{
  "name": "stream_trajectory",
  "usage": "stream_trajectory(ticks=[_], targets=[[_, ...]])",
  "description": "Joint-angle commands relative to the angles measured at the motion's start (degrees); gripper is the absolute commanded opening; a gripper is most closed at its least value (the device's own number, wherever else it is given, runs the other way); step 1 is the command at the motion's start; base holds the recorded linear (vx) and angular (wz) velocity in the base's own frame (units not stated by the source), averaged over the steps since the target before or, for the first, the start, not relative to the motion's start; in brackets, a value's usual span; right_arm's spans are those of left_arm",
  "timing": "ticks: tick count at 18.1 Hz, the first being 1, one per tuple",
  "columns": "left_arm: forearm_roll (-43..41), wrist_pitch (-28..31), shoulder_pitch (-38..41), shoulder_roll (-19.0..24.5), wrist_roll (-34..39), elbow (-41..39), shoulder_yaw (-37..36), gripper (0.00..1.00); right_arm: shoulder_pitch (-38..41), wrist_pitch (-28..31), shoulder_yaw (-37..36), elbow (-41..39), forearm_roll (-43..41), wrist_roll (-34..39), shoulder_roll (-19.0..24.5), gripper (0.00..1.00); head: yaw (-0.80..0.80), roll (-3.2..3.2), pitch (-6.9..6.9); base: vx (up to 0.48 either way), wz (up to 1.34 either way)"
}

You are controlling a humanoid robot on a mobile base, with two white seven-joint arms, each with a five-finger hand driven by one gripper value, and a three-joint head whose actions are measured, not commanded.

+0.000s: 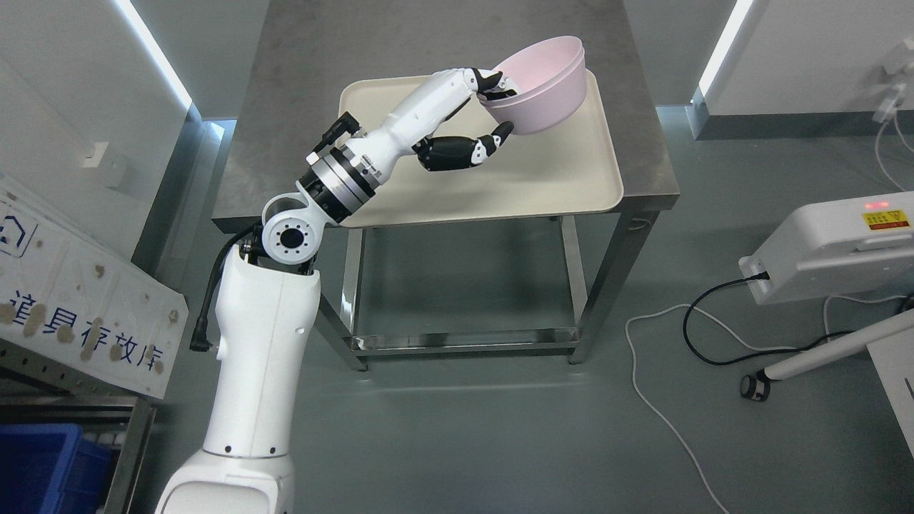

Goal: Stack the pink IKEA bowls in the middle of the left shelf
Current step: 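Carry the stacked bowls in the left hand while turning toward the blue bins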

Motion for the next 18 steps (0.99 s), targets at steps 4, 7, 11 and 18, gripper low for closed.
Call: stream_trajectory(ticks=[4, 7, 11, 18], targets=[[3.5, -5.0, 9.2, 1.0, 0.0, -13.4, 8.7, 0.01, 0.0, 0.0, 0.0, 0.0, 0.0, -0.3, -1.0, 1.00, 0.00, 0.00, 0.00, -0.061, -0.23], [3.5, -5.2, 10.7, 1.0, 0.0, -14.5, 9.3, 0.01, 0.0, 0.0, 0.0, 0.0, 0.0, -0.2, -1.0, 1.00, 0.00, 0.00, 0.00, -0.084, -0.22], [3.5, -5.4, 11.9, 1.0, 0.1, -15.1, 9.3, 0.01, 0.0, 0.0, 0.0, 0.0, 0.0, -0.3, -1.0, 1.00, 0.00, 0.00, 0.00, -0.069, -0.17], [3.5, -5.4, 12.3, 1.0, 0.6, -15.5, 9.2, 0.01, 0.0, 0.0, 0.0, 0.0, 0.0, -0.3, -1.0, 1.00, 0.00, 0.00, 0.01, -0.087, -0.24]])
